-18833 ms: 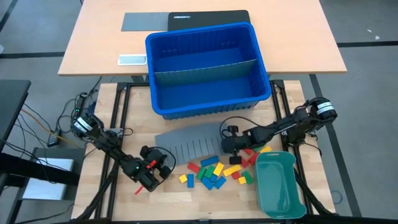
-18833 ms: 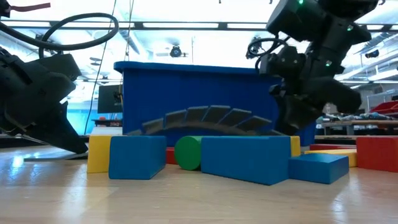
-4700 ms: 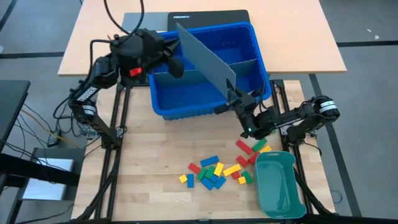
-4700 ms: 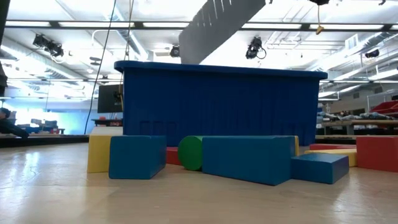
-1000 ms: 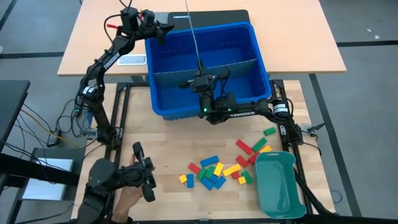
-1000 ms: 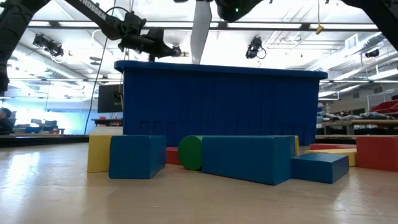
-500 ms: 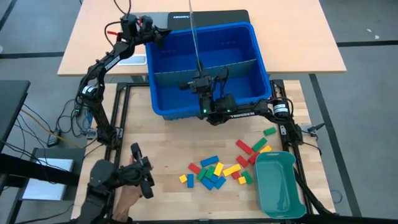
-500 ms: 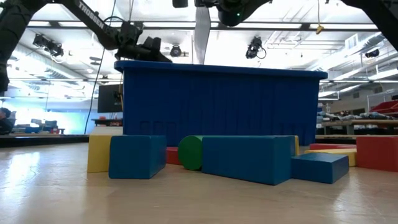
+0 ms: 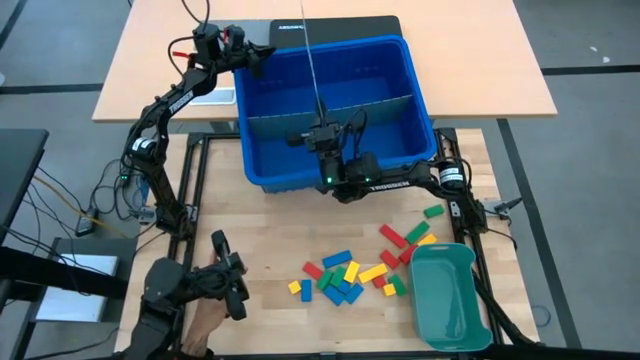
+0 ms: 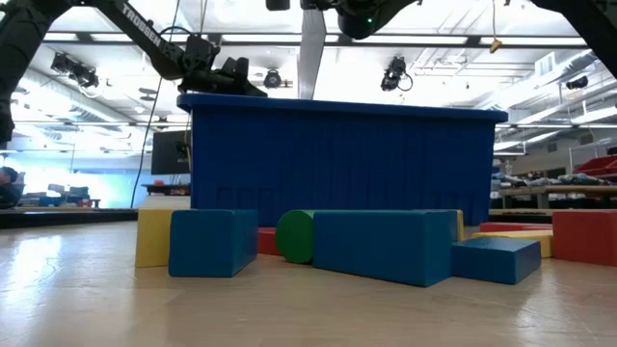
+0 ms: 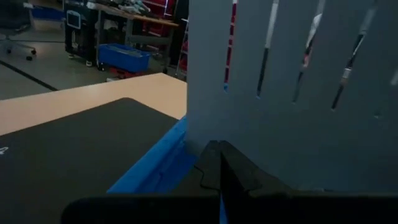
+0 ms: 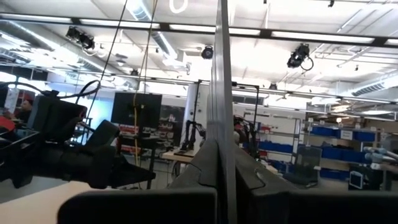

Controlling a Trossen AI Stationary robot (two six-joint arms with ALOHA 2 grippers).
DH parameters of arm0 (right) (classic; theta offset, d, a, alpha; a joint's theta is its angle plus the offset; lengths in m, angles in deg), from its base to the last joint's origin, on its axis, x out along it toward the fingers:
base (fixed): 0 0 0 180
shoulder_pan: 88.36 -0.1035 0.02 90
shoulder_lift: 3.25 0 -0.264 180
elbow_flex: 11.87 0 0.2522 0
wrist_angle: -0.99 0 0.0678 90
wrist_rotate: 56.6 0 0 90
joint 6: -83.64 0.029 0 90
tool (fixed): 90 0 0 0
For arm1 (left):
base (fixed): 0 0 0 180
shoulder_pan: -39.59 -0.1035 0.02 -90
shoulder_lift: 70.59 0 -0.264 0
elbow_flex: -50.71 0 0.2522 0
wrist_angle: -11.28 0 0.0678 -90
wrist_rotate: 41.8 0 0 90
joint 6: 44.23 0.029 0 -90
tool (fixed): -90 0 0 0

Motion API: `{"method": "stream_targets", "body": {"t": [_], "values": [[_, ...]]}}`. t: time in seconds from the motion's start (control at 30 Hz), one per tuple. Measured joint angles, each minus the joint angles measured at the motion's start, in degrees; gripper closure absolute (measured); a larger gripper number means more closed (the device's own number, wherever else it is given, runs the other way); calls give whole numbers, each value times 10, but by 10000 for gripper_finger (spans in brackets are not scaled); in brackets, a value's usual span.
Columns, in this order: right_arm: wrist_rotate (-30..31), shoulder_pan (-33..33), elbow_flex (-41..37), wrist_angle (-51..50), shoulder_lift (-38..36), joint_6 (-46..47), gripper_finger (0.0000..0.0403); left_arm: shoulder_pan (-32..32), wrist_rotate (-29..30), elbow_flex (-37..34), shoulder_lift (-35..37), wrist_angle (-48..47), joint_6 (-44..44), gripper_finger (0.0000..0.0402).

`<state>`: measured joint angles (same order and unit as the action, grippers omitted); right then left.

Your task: Sort Items/Unsort Items

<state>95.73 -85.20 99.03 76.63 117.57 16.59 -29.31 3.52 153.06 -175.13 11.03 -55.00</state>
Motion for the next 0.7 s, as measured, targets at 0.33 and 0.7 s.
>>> {"method": "stream_targets", "body": {"t": [0.33, 0.7], "values": [[-7, 5, 0, 0, 0, 1, 403, 0, -1, 0, 0, 4, 0, 399], [-13, 11, 0, 1, 0, 15, 403, 0, -2, 0, 0, 4, 0, 399]]}}
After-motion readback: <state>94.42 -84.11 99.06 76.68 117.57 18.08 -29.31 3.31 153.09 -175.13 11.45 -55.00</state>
